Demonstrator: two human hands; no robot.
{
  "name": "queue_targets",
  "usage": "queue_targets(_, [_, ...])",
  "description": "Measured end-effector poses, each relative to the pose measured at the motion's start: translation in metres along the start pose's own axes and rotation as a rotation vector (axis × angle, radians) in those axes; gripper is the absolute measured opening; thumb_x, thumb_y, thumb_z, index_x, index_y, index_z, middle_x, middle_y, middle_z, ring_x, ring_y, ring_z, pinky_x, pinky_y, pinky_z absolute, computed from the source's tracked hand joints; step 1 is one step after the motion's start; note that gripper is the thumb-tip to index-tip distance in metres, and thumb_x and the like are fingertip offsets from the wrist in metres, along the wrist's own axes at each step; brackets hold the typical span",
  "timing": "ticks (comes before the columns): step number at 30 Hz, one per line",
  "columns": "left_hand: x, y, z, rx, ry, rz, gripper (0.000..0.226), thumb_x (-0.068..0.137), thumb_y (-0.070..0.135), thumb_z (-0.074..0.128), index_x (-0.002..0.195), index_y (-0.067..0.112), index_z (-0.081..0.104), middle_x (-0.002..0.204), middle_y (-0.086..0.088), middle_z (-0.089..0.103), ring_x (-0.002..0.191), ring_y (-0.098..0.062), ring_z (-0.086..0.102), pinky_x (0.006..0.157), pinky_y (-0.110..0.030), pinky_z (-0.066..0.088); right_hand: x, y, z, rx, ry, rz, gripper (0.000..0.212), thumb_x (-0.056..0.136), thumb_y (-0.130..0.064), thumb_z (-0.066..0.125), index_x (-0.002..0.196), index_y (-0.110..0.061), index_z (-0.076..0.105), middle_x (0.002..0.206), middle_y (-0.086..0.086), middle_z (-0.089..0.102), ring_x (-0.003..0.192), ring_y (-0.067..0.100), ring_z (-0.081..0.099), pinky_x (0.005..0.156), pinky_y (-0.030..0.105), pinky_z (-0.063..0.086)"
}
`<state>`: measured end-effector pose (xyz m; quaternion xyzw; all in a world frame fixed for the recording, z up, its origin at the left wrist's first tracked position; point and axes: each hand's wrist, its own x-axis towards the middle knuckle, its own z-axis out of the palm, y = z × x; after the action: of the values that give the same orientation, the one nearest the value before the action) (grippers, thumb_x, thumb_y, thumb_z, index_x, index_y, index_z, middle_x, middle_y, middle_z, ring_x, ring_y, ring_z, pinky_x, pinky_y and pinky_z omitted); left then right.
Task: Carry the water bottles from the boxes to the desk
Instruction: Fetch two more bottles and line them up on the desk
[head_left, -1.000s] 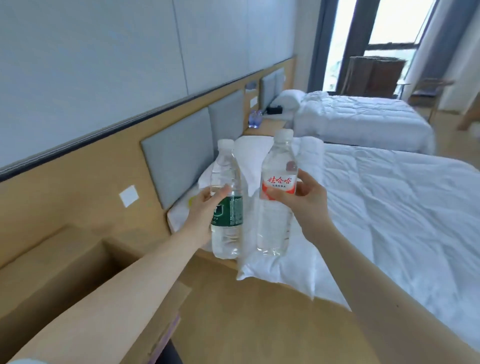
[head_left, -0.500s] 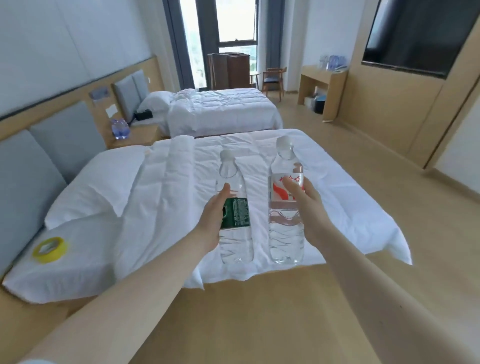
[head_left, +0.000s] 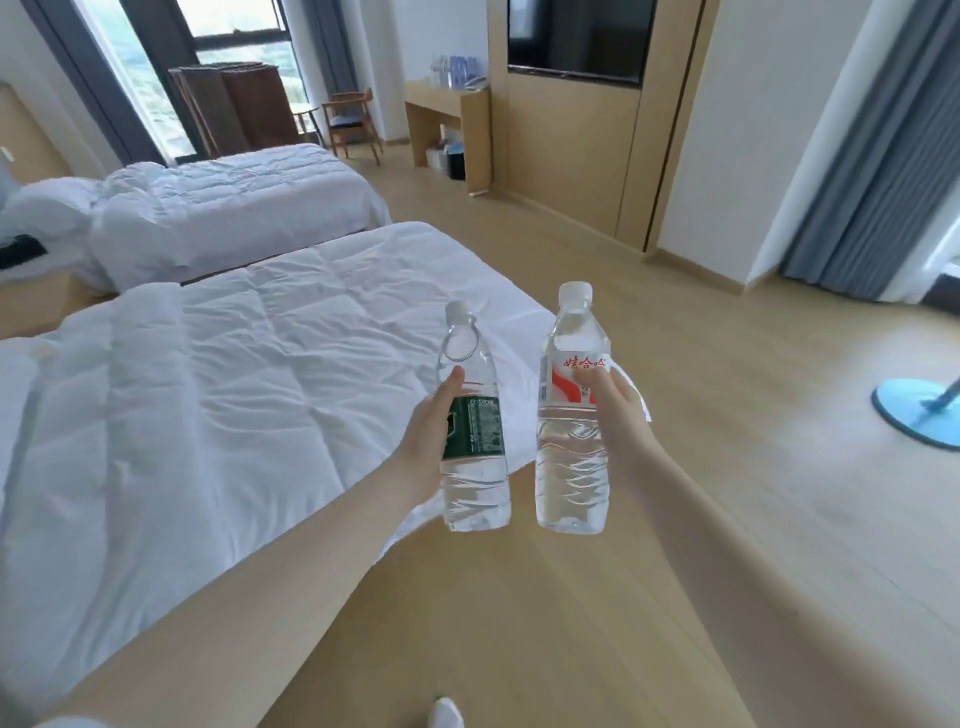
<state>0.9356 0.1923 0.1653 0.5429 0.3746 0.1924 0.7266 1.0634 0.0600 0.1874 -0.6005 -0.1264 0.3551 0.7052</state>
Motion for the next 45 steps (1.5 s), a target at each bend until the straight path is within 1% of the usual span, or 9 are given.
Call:
queue_targets(4, [0.030,-0.001,0.015,-0.017,-0.059,-0.015,0.045,0.093,0.051,0.050,0.105,0.011,0.068,0.092,-0.011,0.068,0.086,-0.027,0.065,0.090,-0.042,0.051,0.020,-0.003,-0.016,-0.030,0.085,-0.028,0.006,0.093,-0.021,0.055,0.095,-0.018,0.060,0.086,0.004,0.062,0.080,0.025,0.063,0.075,0.049,0.059])
queue_targets(9, [0.079,0.003,0.025,-0.007,-0.128,-0.045,0.053,0.093,0.053,0.050,0.116,0.008,0.065,0.101,-0.013,0.068,0.096,-0.030,0.064,0.098,-0.045,0.048,0.057,-0.009,-0.018,-0.022,0.162,-0.039,0.013,0.093,-0.018,0.055,0.103,-0.011,0.058,0.090,0.009,0.059,0.078,0.026,0.060,0.050,0.033,0.054])
queue_targets(14, [0.129,0.018,0.025,0.036,-0.207,-0.025,0.050,0.095,0.051,0.046,0.110,0.008,0.067,0.090,-0.009,0.068,0.084,-0.025,0.065,0.091,-0.041,0.051,0.104,-0.015,-0.008,-0.064,0.193,-0.035,0.016,0.092,-0.022,0.057,0.104,-0.012,0.061,0.091,0.010,0.063,0.078,0.028,0.063,0.059,0.038,0.057])
queue_targets(18, [0.172,0.025,0.022,0.036,-0.240,-0.050,0.052,0.094,0.053,0.047,0.109,0.009,0.069,0.095,-0.013,0.069,0.094,-0.031,0.065,0.099,-0.047,0.048,0.140,-0.017,-0.002,-0.075,0.218,-0.028,0.015,0.091,-0.023,0.057,0.105,-0.016,0.060,0.090,0.007,0.062,0.079,0.027,0.062,0.058,0.037,0.056])
queue_targets(21, [0.203,0.028,0.025,0.043,-0.263,-0.067,0.053,0.092,0.056,0.051,0.108,0.010,0.070,0.097,-0.014,0.069,0.097,-0.033,0.065,0.101,-0.048,0.047,0.166,-0.016,-0.006,-0.094,0.267,0.002,0.013,0.089,-0.025,0.058,0.099,-0.017,0.061,0.088,0.007,0.061,0.082,0.028,0.061,0.072,0.051,0.057])
queue_targets(24, [0.227,0.033,0.036,0.057,-0.309,-0.101,0.070,0.070,0.069,0.062,0.110,0.011,0.069,0.096,-0.013,0.069,0.097,-0.033,0.064,0.104,-0.051,0.044,0.185,-0.017,-0.015,-0.082,0.277,0.012,0.020,0.087,-0.027,0.061,0.102,-0.013,0.061,0.087,0.008,0.064,0.079,0.028,0.063,0.080,0.060,0.053])
queue_targets(32, [0.272,0.041,0.093,0.085,-0.440,-0.112,0.061,0.072,0.060,0.060,0.105,0.009,0.068,0.088,-0.013,0.068,0.085,-0.031,0.064,0.092,-0.046,0.048,0.220,-0.031,-0.063,-0.020,0.267,0.011,0.069,0.057,-0.049,0.082,0.110,-0.009,0.064,0.086,0.008,0.069,0.075,0.026,0.065,0.074,0.041,0.053])
queue_targets(37, [0.296,0.037,0.148,0.085,-0.507,-0.110,0.073,0.062,0.065,0.071,0.105,0.006,0.067,0.094,-0.021,0.063,0.087,-0.034,0.060,0.086,-0.046,0.046,0.243,-0.047,-0.118,-0.013,0.308,-0.007,0.034,0.089,-0.044,0.063,0.102,-0.013,0.070,0.089,0.008,0.070,0.081,0.027,0.066,0.082,0.043,0.051])
queue_targets(45, [0.316,0.040,0.268,0.132,-0.440,-0.127,0.091,0.057,0.075,0.067,0.113,0.003,0.066,0.100,-0.020,0.066,0.094,-0.034,0.063,0.094,-0.049,0.047,0.282,-0.097,-0.230,-0.072,0.299,-0.079,0.045,0.090,-0.051,0.060,0.113,-0.012,0.060,0.096,0.007,0.068,0.078,0.020,0.069,0.065,0.037,0.058])
